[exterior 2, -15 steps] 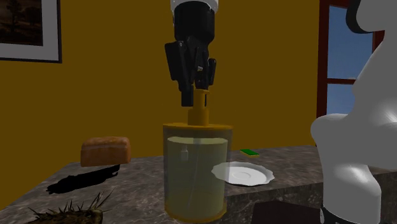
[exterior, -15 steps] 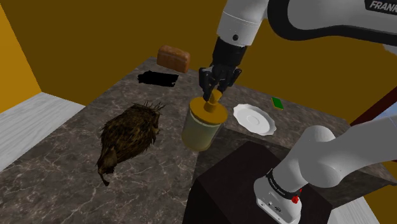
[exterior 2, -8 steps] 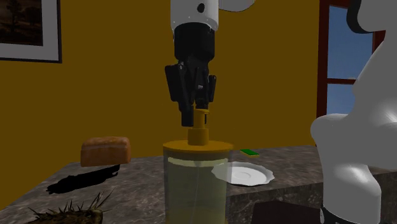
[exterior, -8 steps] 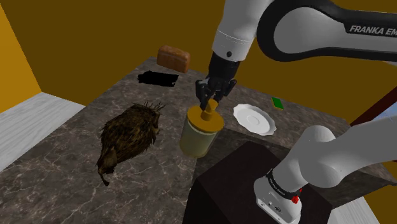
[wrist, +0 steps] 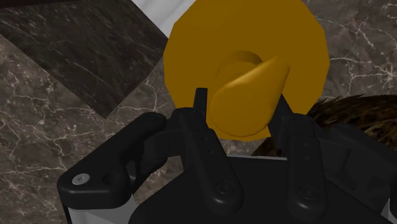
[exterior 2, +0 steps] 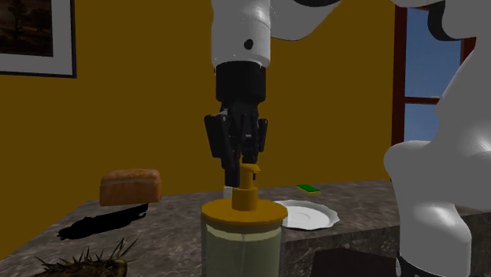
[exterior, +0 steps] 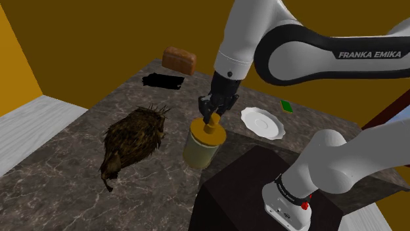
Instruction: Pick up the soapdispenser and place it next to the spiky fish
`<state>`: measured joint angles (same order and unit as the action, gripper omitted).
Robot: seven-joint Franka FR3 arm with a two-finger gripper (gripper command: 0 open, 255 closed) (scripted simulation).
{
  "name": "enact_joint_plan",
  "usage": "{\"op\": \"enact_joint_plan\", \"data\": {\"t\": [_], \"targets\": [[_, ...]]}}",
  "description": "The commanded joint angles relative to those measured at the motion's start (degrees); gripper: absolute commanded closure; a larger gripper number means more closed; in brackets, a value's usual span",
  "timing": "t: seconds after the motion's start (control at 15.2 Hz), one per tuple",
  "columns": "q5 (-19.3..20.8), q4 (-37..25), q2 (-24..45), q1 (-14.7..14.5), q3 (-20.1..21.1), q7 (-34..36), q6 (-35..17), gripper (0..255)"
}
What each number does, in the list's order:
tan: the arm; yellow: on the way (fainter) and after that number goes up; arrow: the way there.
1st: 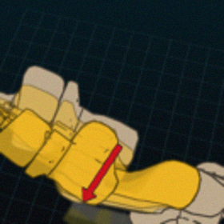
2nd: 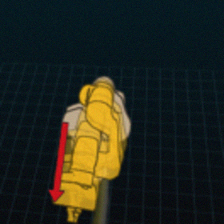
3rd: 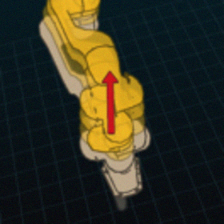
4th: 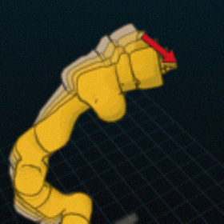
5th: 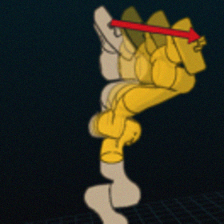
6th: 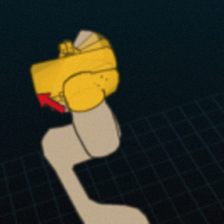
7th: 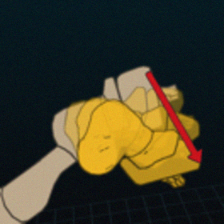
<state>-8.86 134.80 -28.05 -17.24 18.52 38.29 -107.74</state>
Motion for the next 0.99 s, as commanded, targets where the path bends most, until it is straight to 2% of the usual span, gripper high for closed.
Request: {"op": "enact_joint_plan", "data": {"t": [0.0, 0.79, 0.92], "targets": [[-0.1, 1.4, 0.2, 0.0, 0.2, 0.0, -1.6, 255], [-0.6, 8.8, 3.1, -0.2, 1.6, 0.1, -12.0, 255], [-0.6, 8.8, 3.1, -0.2, 1.6, 0.1, -12.0, 255]]}}
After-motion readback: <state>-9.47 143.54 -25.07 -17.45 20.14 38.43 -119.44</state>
